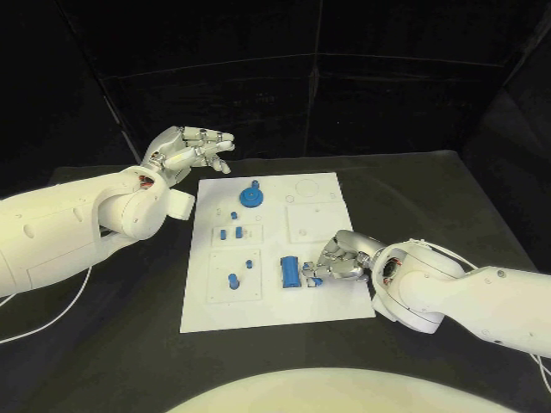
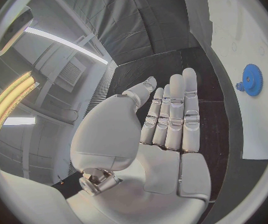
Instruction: Assemble the parts on the task board
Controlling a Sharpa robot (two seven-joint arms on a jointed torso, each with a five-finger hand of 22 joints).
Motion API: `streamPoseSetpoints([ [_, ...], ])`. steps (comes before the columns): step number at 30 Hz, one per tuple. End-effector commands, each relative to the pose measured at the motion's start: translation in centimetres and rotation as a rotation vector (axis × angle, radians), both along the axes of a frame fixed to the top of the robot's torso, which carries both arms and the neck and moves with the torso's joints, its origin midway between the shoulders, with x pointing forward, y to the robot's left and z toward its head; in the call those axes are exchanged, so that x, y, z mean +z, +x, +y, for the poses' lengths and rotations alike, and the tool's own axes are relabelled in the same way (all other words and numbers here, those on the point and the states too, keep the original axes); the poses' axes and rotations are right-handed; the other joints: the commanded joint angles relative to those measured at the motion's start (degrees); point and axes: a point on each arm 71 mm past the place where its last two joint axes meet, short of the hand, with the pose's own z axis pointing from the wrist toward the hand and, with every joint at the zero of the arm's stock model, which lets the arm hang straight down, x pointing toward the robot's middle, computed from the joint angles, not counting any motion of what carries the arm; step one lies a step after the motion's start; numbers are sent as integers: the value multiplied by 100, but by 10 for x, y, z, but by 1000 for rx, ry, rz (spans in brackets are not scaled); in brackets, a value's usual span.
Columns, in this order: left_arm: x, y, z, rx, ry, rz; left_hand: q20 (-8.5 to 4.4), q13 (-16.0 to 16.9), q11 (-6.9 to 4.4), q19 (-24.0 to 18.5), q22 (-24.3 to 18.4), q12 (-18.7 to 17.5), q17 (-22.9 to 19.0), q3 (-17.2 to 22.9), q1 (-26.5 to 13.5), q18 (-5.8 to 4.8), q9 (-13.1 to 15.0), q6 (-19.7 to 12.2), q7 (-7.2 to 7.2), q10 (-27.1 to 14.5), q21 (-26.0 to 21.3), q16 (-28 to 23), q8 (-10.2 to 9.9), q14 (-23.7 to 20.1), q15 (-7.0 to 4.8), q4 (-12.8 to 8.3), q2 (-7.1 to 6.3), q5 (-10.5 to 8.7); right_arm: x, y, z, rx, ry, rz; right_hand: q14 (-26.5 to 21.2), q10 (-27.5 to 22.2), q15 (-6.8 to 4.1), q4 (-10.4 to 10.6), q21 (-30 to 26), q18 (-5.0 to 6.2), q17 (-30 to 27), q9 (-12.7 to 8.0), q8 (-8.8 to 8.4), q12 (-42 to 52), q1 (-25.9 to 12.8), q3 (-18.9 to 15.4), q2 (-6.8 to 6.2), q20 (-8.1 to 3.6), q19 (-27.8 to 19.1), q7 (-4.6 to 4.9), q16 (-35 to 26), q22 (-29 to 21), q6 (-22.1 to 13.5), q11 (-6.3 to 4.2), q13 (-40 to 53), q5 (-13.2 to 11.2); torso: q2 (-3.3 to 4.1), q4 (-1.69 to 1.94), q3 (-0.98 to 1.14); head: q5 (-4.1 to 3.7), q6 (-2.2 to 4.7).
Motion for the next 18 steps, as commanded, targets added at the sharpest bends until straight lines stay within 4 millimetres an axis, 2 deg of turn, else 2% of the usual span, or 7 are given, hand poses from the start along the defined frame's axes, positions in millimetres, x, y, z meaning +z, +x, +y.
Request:
streamPoseSetpoints([
  [1,1,0,-1,-12,-7,-1,26,3,7,11,-6,28,-9,-29,-22,76,1,-32,-12,-43,-29,31,33,-19,3,-6,53,15,2,0,1,13,3,-18,408,29,-43,56,39,-59,472,15,27,35,-75,-3,4,-26,39,-3,34,20,33,-9,101,-32,-1,0,-2,-6,10],
  [4,1,0,-1,-11,-6,-1,26,3,7,11,-6,28,-9,-29,-22,76,1,-32,-12,-43,-29,31,33,-19,3,-6,53,15,2,0,0,13,-10,-32,411,38,-53,47,51,-63,486,37,49,45,-8,18,36,-34,51,-21,42,44,45,-24,114,12,0,-4,-2,-2,11],
  [8,1,0,-1,-12,-6,-1,26,3,7,11,-6,28,-9,-29,-22,76,1,-32,-12,-43,-29,31,33,-19,3,-6,53,15,3,1,-1,17,-30,-55,417,53,-91,-174,75,-70,514,85,91,59,401,164,82,-65,76,-70,58,93,48,-70,136,136,1,2,-2,-14,22],
  [13,1,0,-1,-12,-6,0,26,3,7,11,-6,28,-9,-29,-22,76,1,-32,-12,-43,-29,31,33,-19,3,-6,53,15,3,2,-1,20,-46,-68,417,54,-117,-380,84,-75,521,131,123,51,729,314,100,-96,86,-97,61,114,30,-97,141,-51,5,8,-3,-15,21],
  [18,1,0,-1,-11,-6,0,26,3,7,11,-6,28,-9,-29,-22,76,1,-32,-12,-43,-29,31,33,-19,3,-6,53,15,3,2,-1,26,-58,-71,419,58,-126,-456,92,-80,531,155,145,51,833,383,100,-106,94,-111,65,132,34,-108,147,-90,5,1,-2,-5,14],
])
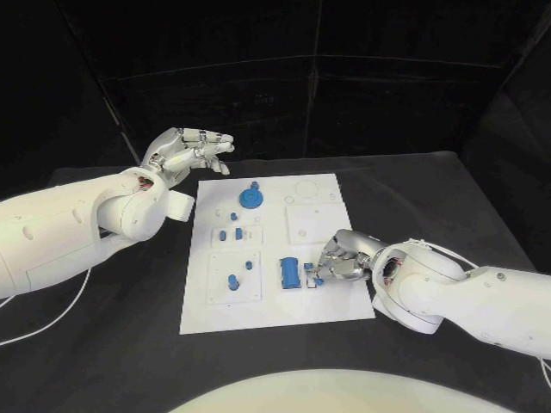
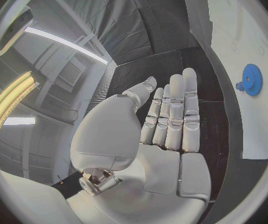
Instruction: Assemble the parts on the task board
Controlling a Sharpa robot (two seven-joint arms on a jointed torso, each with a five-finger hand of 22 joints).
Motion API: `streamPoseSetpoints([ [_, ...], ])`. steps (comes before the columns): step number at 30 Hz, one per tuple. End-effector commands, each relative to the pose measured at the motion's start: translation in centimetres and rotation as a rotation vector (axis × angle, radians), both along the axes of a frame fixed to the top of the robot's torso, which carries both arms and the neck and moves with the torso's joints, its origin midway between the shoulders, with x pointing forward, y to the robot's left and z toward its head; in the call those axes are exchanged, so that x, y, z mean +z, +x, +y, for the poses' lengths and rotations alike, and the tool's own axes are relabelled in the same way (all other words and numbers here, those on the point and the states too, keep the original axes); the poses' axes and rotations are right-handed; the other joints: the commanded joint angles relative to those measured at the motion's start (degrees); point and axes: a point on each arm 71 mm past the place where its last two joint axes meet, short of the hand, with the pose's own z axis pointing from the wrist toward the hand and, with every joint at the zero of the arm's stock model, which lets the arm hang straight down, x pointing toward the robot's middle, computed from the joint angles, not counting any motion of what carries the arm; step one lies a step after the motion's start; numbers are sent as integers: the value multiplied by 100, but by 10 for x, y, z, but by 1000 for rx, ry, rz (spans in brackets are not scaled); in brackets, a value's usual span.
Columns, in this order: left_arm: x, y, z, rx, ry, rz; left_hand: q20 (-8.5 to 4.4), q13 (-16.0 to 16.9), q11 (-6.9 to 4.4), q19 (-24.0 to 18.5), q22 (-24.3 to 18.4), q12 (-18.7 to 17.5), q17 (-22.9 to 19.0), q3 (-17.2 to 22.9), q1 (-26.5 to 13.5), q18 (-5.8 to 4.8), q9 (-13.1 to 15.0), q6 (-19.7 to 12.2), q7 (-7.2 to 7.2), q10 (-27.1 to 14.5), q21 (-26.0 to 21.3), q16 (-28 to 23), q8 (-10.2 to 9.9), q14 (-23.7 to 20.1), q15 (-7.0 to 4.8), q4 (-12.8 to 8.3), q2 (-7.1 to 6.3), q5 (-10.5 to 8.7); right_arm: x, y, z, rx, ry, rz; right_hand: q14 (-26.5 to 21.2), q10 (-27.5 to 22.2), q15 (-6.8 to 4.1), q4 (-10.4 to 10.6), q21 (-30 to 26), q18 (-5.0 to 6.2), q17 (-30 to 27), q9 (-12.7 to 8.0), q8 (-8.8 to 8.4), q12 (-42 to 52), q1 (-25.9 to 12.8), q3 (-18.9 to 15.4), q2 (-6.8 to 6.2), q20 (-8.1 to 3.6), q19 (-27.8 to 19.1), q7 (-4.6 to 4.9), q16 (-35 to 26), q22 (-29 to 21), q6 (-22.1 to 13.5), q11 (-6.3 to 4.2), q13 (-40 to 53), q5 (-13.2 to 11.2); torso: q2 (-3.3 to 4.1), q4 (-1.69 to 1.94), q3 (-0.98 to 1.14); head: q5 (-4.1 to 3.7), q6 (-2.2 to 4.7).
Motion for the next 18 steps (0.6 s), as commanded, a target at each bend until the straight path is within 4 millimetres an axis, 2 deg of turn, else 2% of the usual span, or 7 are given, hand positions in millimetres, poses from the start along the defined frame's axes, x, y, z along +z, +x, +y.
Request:
streamPoseSetpoints([
  [1,1,0,-1,-10,-6,-1,26,3,7,11,-7,28,-9,-30,-22,76,2,-32,-12,-43,-29,31,33,-19,3,-6,53,15,1,1,0,11,-24,-23,408,7,-35,-53,33,-80,533,16,40,-12,112,30,43,-24,12,-53,34,13,14,-57,-280,-37,2,-5,0,8,-10],
  [9,1,0,-1,-10,-6,-1,26,3,7,11,-7,28,-9,-30,-22,76,2,-32,-12,-43,-29,31,33,-19,3,-6,53,15,1,1,1,13,-26,-24,409,17,-37,-43,42,-84,542,32,57,-1,87,41,42,-29,21,-49,39,32,24,-56,-266,-61,0,-5,0,-2,-16],
  [14,1,0,0,-10,-6,-1,26,3,7,11,-7,28,-9,-30,-22,76,2,-32,-12,-43,-29,31,33,-19,3,-6,53,15,2,0,2,13,-21,-28,411,34,-28,123,48,-87,550,62,80,8,-143,17,88,-25,27,-38,43,46,27,-45,-254,-63,-3,1,1,-12,-17],
  [18,1,0,0,-10,-6,-1,26,3,7,11,-7,28,-9,-30,-22,76,2,-32,-12,-43,-29,31,33,-19,3,-6,53,15,2,0,3,15,-15,-29,414,45,-24,258,56,-90,563,93,112,13,-330,-53,58,-20,35,-38,50,63,43,-42,-246,-2,0,0,2,-7,-10],
])
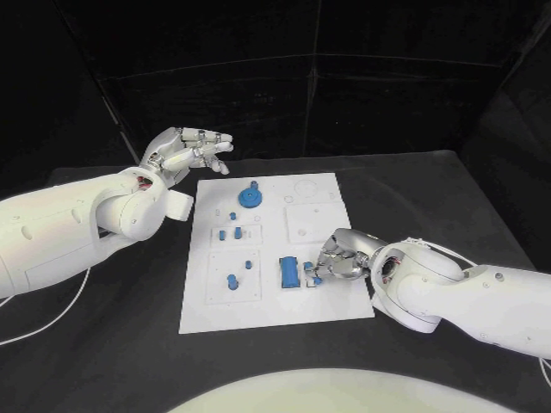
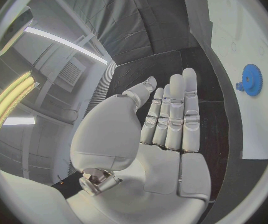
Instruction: Assemble the parts on the task board
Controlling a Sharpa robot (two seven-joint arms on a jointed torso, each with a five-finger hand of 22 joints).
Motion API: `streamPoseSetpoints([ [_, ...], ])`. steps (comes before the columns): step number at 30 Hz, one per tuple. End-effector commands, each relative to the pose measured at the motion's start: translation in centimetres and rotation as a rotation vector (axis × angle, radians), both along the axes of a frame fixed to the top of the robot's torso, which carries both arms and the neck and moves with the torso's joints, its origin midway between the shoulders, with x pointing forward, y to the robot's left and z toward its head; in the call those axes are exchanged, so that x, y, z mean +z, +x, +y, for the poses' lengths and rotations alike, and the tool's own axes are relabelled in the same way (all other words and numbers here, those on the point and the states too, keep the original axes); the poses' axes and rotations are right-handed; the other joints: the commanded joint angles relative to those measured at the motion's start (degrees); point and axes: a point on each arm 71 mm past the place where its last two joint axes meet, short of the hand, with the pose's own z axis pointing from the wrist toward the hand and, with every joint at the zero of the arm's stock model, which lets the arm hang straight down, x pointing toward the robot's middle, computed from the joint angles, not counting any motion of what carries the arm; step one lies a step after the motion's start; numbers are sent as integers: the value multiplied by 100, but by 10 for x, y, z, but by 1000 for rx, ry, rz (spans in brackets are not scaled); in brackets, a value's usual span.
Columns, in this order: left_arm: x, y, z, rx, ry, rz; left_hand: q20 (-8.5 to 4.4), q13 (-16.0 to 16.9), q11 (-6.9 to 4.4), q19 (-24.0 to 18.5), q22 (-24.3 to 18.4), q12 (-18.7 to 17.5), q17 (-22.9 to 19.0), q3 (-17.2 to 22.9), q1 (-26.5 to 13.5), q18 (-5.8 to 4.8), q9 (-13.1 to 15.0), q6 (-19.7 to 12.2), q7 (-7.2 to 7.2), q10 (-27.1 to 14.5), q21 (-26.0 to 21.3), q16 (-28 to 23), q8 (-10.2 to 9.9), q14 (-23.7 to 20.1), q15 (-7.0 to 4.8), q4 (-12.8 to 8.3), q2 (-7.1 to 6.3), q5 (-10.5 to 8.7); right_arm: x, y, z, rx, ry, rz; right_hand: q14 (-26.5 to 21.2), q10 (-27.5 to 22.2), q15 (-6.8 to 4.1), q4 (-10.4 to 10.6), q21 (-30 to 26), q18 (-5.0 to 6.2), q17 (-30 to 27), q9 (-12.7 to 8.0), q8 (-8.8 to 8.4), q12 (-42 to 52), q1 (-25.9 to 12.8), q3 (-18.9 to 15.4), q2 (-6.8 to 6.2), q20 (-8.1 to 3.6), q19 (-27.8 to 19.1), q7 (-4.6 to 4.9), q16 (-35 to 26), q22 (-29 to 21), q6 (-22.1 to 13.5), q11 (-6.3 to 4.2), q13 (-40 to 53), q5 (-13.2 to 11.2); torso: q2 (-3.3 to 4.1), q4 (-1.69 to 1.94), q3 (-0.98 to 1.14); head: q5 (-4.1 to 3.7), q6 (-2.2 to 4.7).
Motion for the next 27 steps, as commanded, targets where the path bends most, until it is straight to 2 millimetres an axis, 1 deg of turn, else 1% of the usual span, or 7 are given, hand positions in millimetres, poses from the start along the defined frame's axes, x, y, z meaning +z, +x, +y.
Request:
streamPoseSetpoints([
  [1,1,0,-1,-10,-6,-2,26,3,7,12,-7,29,-9,-30,-22,77,1,-32,-12,-43,-29,31,33,-19,3,-6,53,15,1,0,1,5,2,-10,415,42,-23,120,35,-91,562,27,55,12,-273,-82,-109,-18,36,-14,27,14,31,-32,-282,54,-2,2,2,6,4],
  [2,1,0,0,-10,-6,-2,26,3,7,12,-7,29,-9,-30,-22,77,1,-32,-12,-43,-29,31,33,-19,3,-6,53,15,1,0,1,5,2,-10,415,45,-20,171,34,-91,564,37,68,15,-356,-139,-144,-16,35,-11,28,13,41,-28,-279,-39,-2,1,2,8,5],
  [4,1,0,0,-9,-6,-2,26,3,7,12,-7,29,-9,-30,-22,77,1,-32,-12,-43,-29,31,33,-19,3,-6,53,15,1,0,2,7,5,-12,416,56,-16,282,38,-92,569,68,102,23,-520,-263,-191,-12,39,-12,30,22,60,-28,-269,-481,-4,-1,2,8,4],
  [6,1,0,0,-10,-6,-2,26,3,7,12,-7,29,-9,-30,-22,77,1,-32,-12,-43,-29,31,33,-19,3,-6,53,15,2,0,2,8,9,-13,417,61,-20,346,40,-92,577,101,133,25,-595,-347,-205,-12,41,-15,35,30,60,-30,-263,-787,-2,-3,1,7,3],
  [8,1,0,0,-10,-6,-2,26,3,7,12,-7,29,-9,-30,-22,77,1,-32,-12,-43,-29,31,33,-19,3,-6,53,15,2,0,2,8,11,-13,417,65,-21,383,41,-91,578,119,150,29,-639,-392,-207,-12,41,-17,35,32,57,-32,-256,-912,1,-3,0,6,1],
  [19,1,0,0,-9,-6,-1,26,3,7,12,-7,29,-9,-30,-22,77,1,-32,-12,-43,-29,31,33,-19,3,-6,53,15,1,1,1,0,16,-20,415,60,-22,411,37,-90,566,134,160,17,-674,-428,-203,-13,36,-17,27,26,47,-31,-266,-962,-4,7,-2,-1,6],
  [27,1,0,0,-8,-5,-1,28,2,9,16,-24,36,-21,-44,-26,77,0,-45,-10,-59,-40,38,35,-24,6,-1,51,15,2,1,0,3,17,-20,413,56,-23,362,31,-88,558,156,174,11,-584,-428,-193,-14,30,-20,22,18,24,-33,-265,-933,-6,-4,1,0,18],
])
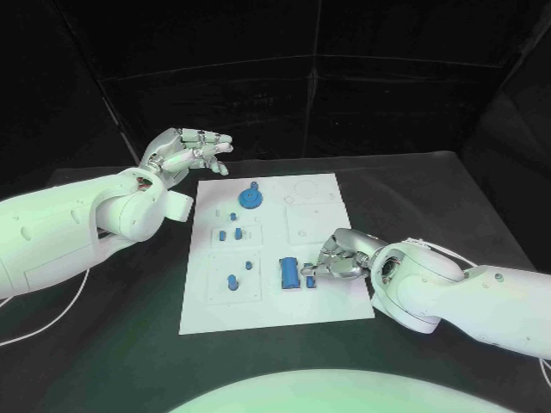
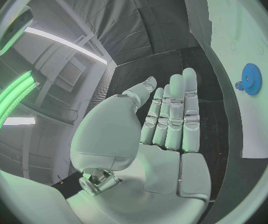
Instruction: Assemble the parts on the task board
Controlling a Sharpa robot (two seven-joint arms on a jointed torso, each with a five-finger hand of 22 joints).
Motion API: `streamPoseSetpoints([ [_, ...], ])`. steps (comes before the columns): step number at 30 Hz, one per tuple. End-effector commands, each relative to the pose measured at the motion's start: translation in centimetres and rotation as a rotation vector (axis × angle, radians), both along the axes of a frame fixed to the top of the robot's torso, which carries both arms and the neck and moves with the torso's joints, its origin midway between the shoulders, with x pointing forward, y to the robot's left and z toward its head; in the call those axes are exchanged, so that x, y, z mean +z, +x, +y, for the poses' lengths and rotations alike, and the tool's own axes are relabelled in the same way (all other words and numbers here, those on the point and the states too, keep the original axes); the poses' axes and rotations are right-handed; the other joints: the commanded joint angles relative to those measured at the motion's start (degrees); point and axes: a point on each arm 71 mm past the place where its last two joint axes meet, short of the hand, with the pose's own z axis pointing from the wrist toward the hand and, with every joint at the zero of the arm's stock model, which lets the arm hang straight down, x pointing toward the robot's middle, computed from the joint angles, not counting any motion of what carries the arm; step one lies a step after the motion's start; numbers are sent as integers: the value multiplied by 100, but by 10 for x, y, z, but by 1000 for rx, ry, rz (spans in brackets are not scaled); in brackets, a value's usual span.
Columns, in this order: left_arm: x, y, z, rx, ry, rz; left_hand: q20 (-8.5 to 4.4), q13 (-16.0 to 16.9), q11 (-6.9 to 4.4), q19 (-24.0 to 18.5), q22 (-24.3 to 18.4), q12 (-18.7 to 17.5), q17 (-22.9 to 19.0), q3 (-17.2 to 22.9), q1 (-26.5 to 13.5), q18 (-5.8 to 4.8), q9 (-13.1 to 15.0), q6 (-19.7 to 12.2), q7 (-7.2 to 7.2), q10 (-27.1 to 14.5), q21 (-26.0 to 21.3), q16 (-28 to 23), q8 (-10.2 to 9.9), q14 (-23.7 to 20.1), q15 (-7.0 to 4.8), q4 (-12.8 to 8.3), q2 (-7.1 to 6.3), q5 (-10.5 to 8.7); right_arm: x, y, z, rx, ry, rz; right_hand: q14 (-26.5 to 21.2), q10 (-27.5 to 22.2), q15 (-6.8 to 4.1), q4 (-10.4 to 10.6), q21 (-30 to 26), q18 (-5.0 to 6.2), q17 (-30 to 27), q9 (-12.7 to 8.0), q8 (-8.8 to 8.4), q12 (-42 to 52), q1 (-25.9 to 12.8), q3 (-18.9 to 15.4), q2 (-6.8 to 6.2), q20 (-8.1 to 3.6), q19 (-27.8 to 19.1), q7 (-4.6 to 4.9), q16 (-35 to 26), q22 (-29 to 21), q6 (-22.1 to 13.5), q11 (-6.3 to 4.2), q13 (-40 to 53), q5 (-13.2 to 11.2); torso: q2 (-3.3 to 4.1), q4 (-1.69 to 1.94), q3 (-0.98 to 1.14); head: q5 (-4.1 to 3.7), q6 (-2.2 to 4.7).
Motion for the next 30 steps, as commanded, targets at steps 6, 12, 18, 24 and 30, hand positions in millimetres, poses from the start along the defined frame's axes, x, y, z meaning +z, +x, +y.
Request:
streamPoseSetpoints([
  [6,1,0,-1,-9,-6,-3,28,2,-5,16,-13,35,-10,-44,-26,76,0,-45,-10,-46,-25,38,35,-24,6,0,51,15,4,1,-2,-2,65,-26,400,-55,17,-171,-72,-61,453,2,-64,-78,255,-27,-22,-1,-55,72,-42,-154,-213,68,127,146,-13,-11,0,-15,33],
  [12,1,1,-1,-7,-5,-4,28,2,-5,16,-13,35,-10,-44,-26,76,0,-45,-10,-46,-25,38,35,-24,6,0,51,15,4,5,-11,-32,222,9,306,-337,175,-352,-395,39,49,-102,-366,-457,550,-23,-28,129,-377,302,-308,-719,-734,265,-203,459,-39,-1,-4,-69,125],
  [18,0,3,-1,-6,-5,-5,29,2,-5,17,-18,40,-14,-49,-29,76,0,-46,-10,-46,-29,39,37,-27,7,3,50,15,6,24,-27,-66,405,48,170,-736,246,-546,-845,177,-498,-124,-451,-1005,825,18,45,212,-760,390,-709,-1433,-895,342,-701,553,-124,31,-32,-125,238],
  [24,-7,6,-1,11,-24,23,33,4,-6,9,-30,50,-23,-59,-41,74,2,-39,-15,-43,-42,34,46,-41,10,13,54,15,18,62,-45,-117,558,-2,-136,-1478,296,-777,-1644,375,-1429,-128,-483,-1974,1156,131,163,261,-1408,442,-1461,-2609,-973,390,-1567,642,-275,53,-46,-160,452],
  [30,-15,13,0,46,-43,47,69,2,7,-240,-200,103,-215,-82,-18,67,0,-59,-11,-63,-277,-245,75,-280,45,17,73,16,24,98,-53,-173,690,-42,-1290,-2719,481,-914,-2768,452,-3830,-172,-595,-3552,1424,226,264,431,-2126,624,-3779,-3601,-1255,576,-2975,514,-430,110,-82,-229,716],
])
